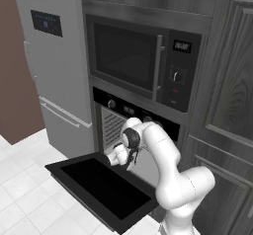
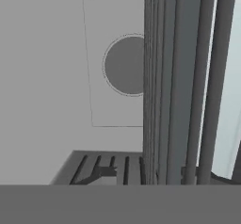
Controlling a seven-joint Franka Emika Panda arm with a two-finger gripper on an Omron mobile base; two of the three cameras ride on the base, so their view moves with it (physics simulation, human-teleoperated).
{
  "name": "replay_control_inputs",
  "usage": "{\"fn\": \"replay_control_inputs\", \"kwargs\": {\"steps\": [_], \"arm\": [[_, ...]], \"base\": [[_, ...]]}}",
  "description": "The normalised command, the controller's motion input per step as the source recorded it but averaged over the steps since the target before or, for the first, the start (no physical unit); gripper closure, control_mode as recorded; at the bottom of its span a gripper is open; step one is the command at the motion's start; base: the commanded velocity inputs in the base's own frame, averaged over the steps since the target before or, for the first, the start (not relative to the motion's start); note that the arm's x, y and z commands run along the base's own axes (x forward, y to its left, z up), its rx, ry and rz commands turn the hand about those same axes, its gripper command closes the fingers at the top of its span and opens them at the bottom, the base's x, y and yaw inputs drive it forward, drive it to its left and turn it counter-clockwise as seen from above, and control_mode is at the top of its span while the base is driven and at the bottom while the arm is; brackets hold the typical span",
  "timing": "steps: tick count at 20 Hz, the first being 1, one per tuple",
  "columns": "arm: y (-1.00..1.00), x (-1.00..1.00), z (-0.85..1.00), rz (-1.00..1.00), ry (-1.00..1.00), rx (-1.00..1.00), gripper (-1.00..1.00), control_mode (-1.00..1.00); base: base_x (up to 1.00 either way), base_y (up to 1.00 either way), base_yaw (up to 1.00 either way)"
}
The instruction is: Take the baked cake out of the oven and place it on the plate for cooling. Then close the oven door.
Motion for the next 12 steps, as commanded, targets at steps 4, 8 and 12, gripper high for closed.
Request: {"fn": "replay_control_inputs", "kwargs": {"steps": [4, 8, 12], "arm": [[0.06, 0.00, -0.09, 0.00, 0.05, 0.13, 1.00, -1.00], [0.20, -0.06, -0.18, 0.00, 0.06, 0.12, 1.00, -1.00], [0.33, -0.21, -0.28, 0.00, 0.09, 0.12, 1.00, -1.00]], "base": [[0.00, 0.00, 0.00], [0.00, 0.00, 0.00], [0.00, 0.00, 0.00]]}}
